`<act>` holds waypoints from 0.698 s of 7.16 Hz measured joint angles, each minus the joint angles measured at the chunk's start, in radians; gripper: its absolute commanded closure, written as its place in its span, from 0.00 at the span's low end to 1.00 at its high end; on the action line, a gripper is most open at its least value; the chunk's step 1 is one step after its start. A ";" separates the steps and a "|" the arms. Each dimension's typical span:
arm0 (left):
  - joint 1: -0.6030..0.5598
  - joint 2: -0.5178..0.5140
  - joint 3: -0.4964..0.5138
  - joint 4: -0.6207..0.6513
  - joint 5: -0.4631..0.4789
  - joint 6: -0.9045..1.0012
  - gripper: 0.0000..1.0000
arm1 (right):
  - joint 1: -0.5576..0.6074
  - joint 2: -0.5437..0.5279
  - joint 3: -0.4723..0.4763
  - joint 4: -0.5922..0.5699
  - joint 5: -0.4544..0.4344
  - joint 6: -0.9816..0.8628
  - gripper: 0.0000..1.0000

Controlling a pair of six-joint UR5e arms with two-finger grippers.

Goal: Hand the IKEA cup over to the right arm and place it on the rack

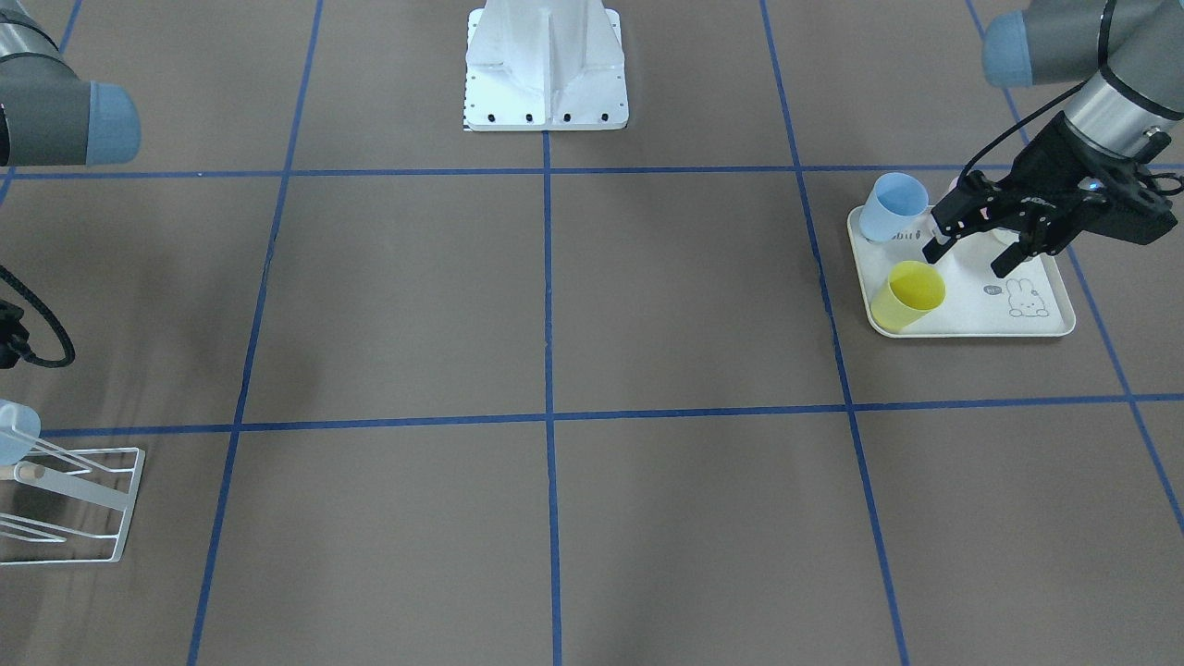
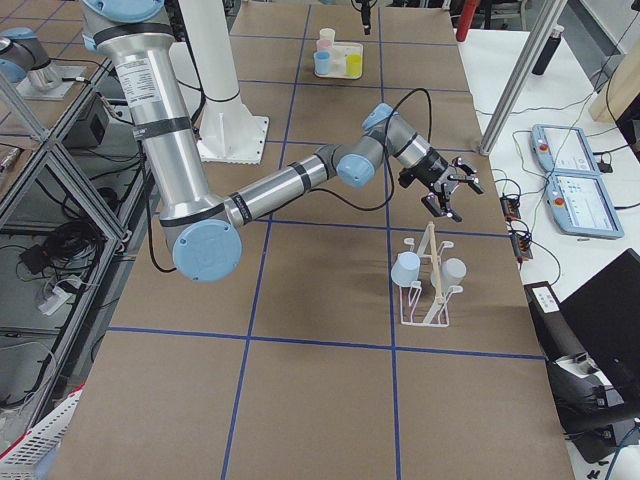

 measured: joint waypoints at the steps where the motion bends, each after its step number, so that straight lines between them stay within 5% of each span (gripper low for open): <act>1: 0.000 0.000 0.000 0.000 0.000 0.002 0.00 | 0.000 -0.005 0.030 -0.011 0.037 0.088 0.01; 5: -0.046 0.008 0.006 0.013 -0.002 0.115 0.00 | 0.001 -0.063 0.155 -0.015 0.270 0.668 0.01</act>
